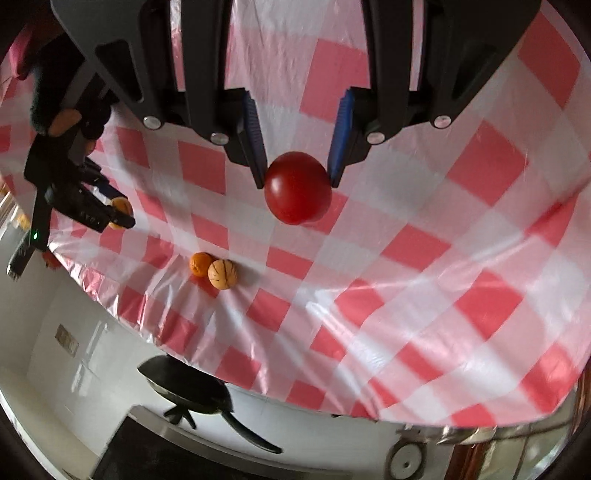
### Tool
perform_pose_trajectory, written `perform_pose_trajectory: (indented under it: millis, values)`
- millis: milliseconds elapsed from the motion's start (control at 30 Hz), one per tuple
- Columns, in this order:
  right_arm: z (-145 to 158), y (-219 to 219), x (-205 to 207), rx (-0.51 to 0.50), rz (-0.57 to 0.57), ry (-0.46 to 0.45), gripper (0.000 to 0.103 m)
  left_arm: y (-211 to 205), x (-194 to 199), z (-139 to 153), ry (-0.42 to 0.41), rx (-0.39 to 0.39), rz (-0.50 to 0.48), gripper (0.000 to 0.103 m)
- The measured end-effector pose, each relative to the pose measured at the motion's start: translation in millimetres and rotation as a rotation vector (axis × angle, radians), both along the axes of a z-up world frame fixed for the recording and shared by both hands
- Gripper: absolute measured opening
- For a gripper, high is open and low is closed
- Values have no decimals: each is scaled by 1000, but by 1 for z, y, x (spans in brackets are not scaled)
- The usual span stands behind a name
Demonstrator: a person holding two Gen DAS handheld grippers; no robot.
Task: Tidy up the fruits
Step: 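Carry the melon and tomato into the white box and open both tools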
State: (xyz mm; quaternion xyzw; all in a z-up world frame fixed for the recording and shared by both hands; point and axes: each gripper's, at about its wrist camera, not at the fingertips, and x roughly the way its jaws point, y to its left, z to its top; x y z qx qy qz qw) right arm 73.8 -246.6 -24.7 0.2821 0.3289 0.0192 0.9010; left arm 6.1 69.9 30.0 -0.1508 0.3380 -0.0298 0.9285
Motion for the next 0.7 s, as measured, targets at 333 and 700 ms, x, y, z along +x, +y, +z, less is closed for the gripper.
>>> perform_pose_trajectory:
  millis: [333,700]
  values:
    - [-2,-2,0,1,-17,17,45,19,-33,-4,16,-104,46,34]
    - [5,45,-76,-16,115,21,45,46,-109,-1,11,-90,35,34]
